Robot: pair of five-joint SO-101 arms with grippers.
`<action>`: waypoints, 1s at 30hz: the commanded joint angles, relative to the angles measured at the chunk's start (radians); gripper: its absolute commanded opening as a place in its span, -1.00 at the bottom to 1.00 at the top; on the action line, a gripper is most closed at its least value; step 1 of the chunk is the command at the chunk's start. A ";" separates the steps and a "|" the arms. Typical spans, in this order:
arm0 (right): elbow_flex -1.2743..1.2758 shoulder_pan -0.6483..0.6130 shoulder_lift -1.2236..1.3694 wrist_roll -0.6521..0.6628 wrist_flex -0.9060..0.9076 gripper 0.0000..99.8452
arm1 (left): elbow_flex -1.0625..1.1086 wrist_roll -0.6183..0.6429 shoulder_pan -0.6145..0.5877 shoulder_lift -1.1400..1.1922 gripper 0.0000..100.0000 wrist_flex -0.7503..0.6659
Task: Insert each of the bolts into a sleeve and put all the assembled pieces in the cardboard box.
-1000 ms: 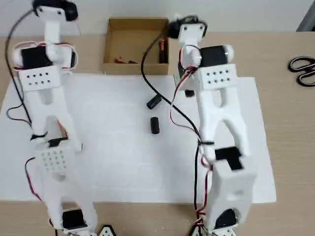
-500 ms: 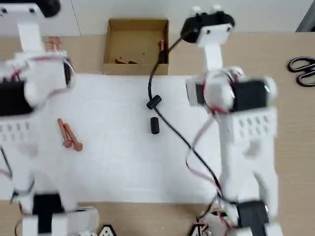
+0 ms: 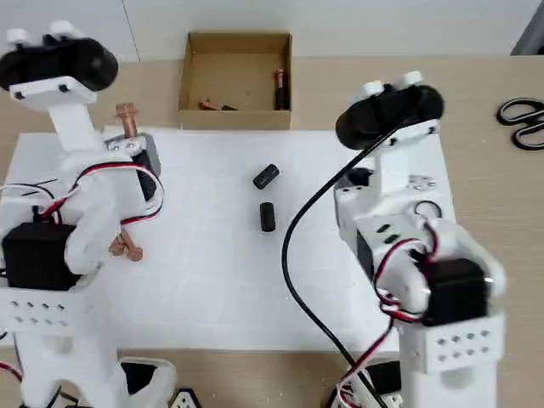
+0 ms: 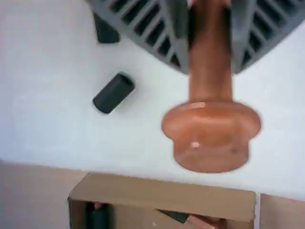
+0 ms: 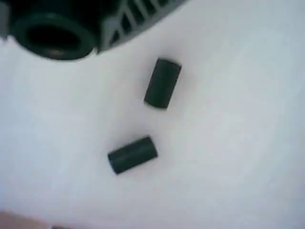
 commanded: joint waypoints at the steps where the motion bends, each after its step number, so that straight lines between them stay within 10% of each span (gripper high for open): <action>1: 0.210 -0.007 -0.102 0.003 -0.226 -0.99 | 0.008 0.064 0.026 -0.031 -0.99 -0.041; 13: 0.812 -0.153 -0.441 0.003 -0.674 -0.99 | 0.252 0.103 0.265 -0.035 -0.99 -0.250; 30: 1.341 -0.216 -0.963 -0.040 -0.819 -0.99 | 0.312 0.114 0.442 -0.038 -0.99 -0.284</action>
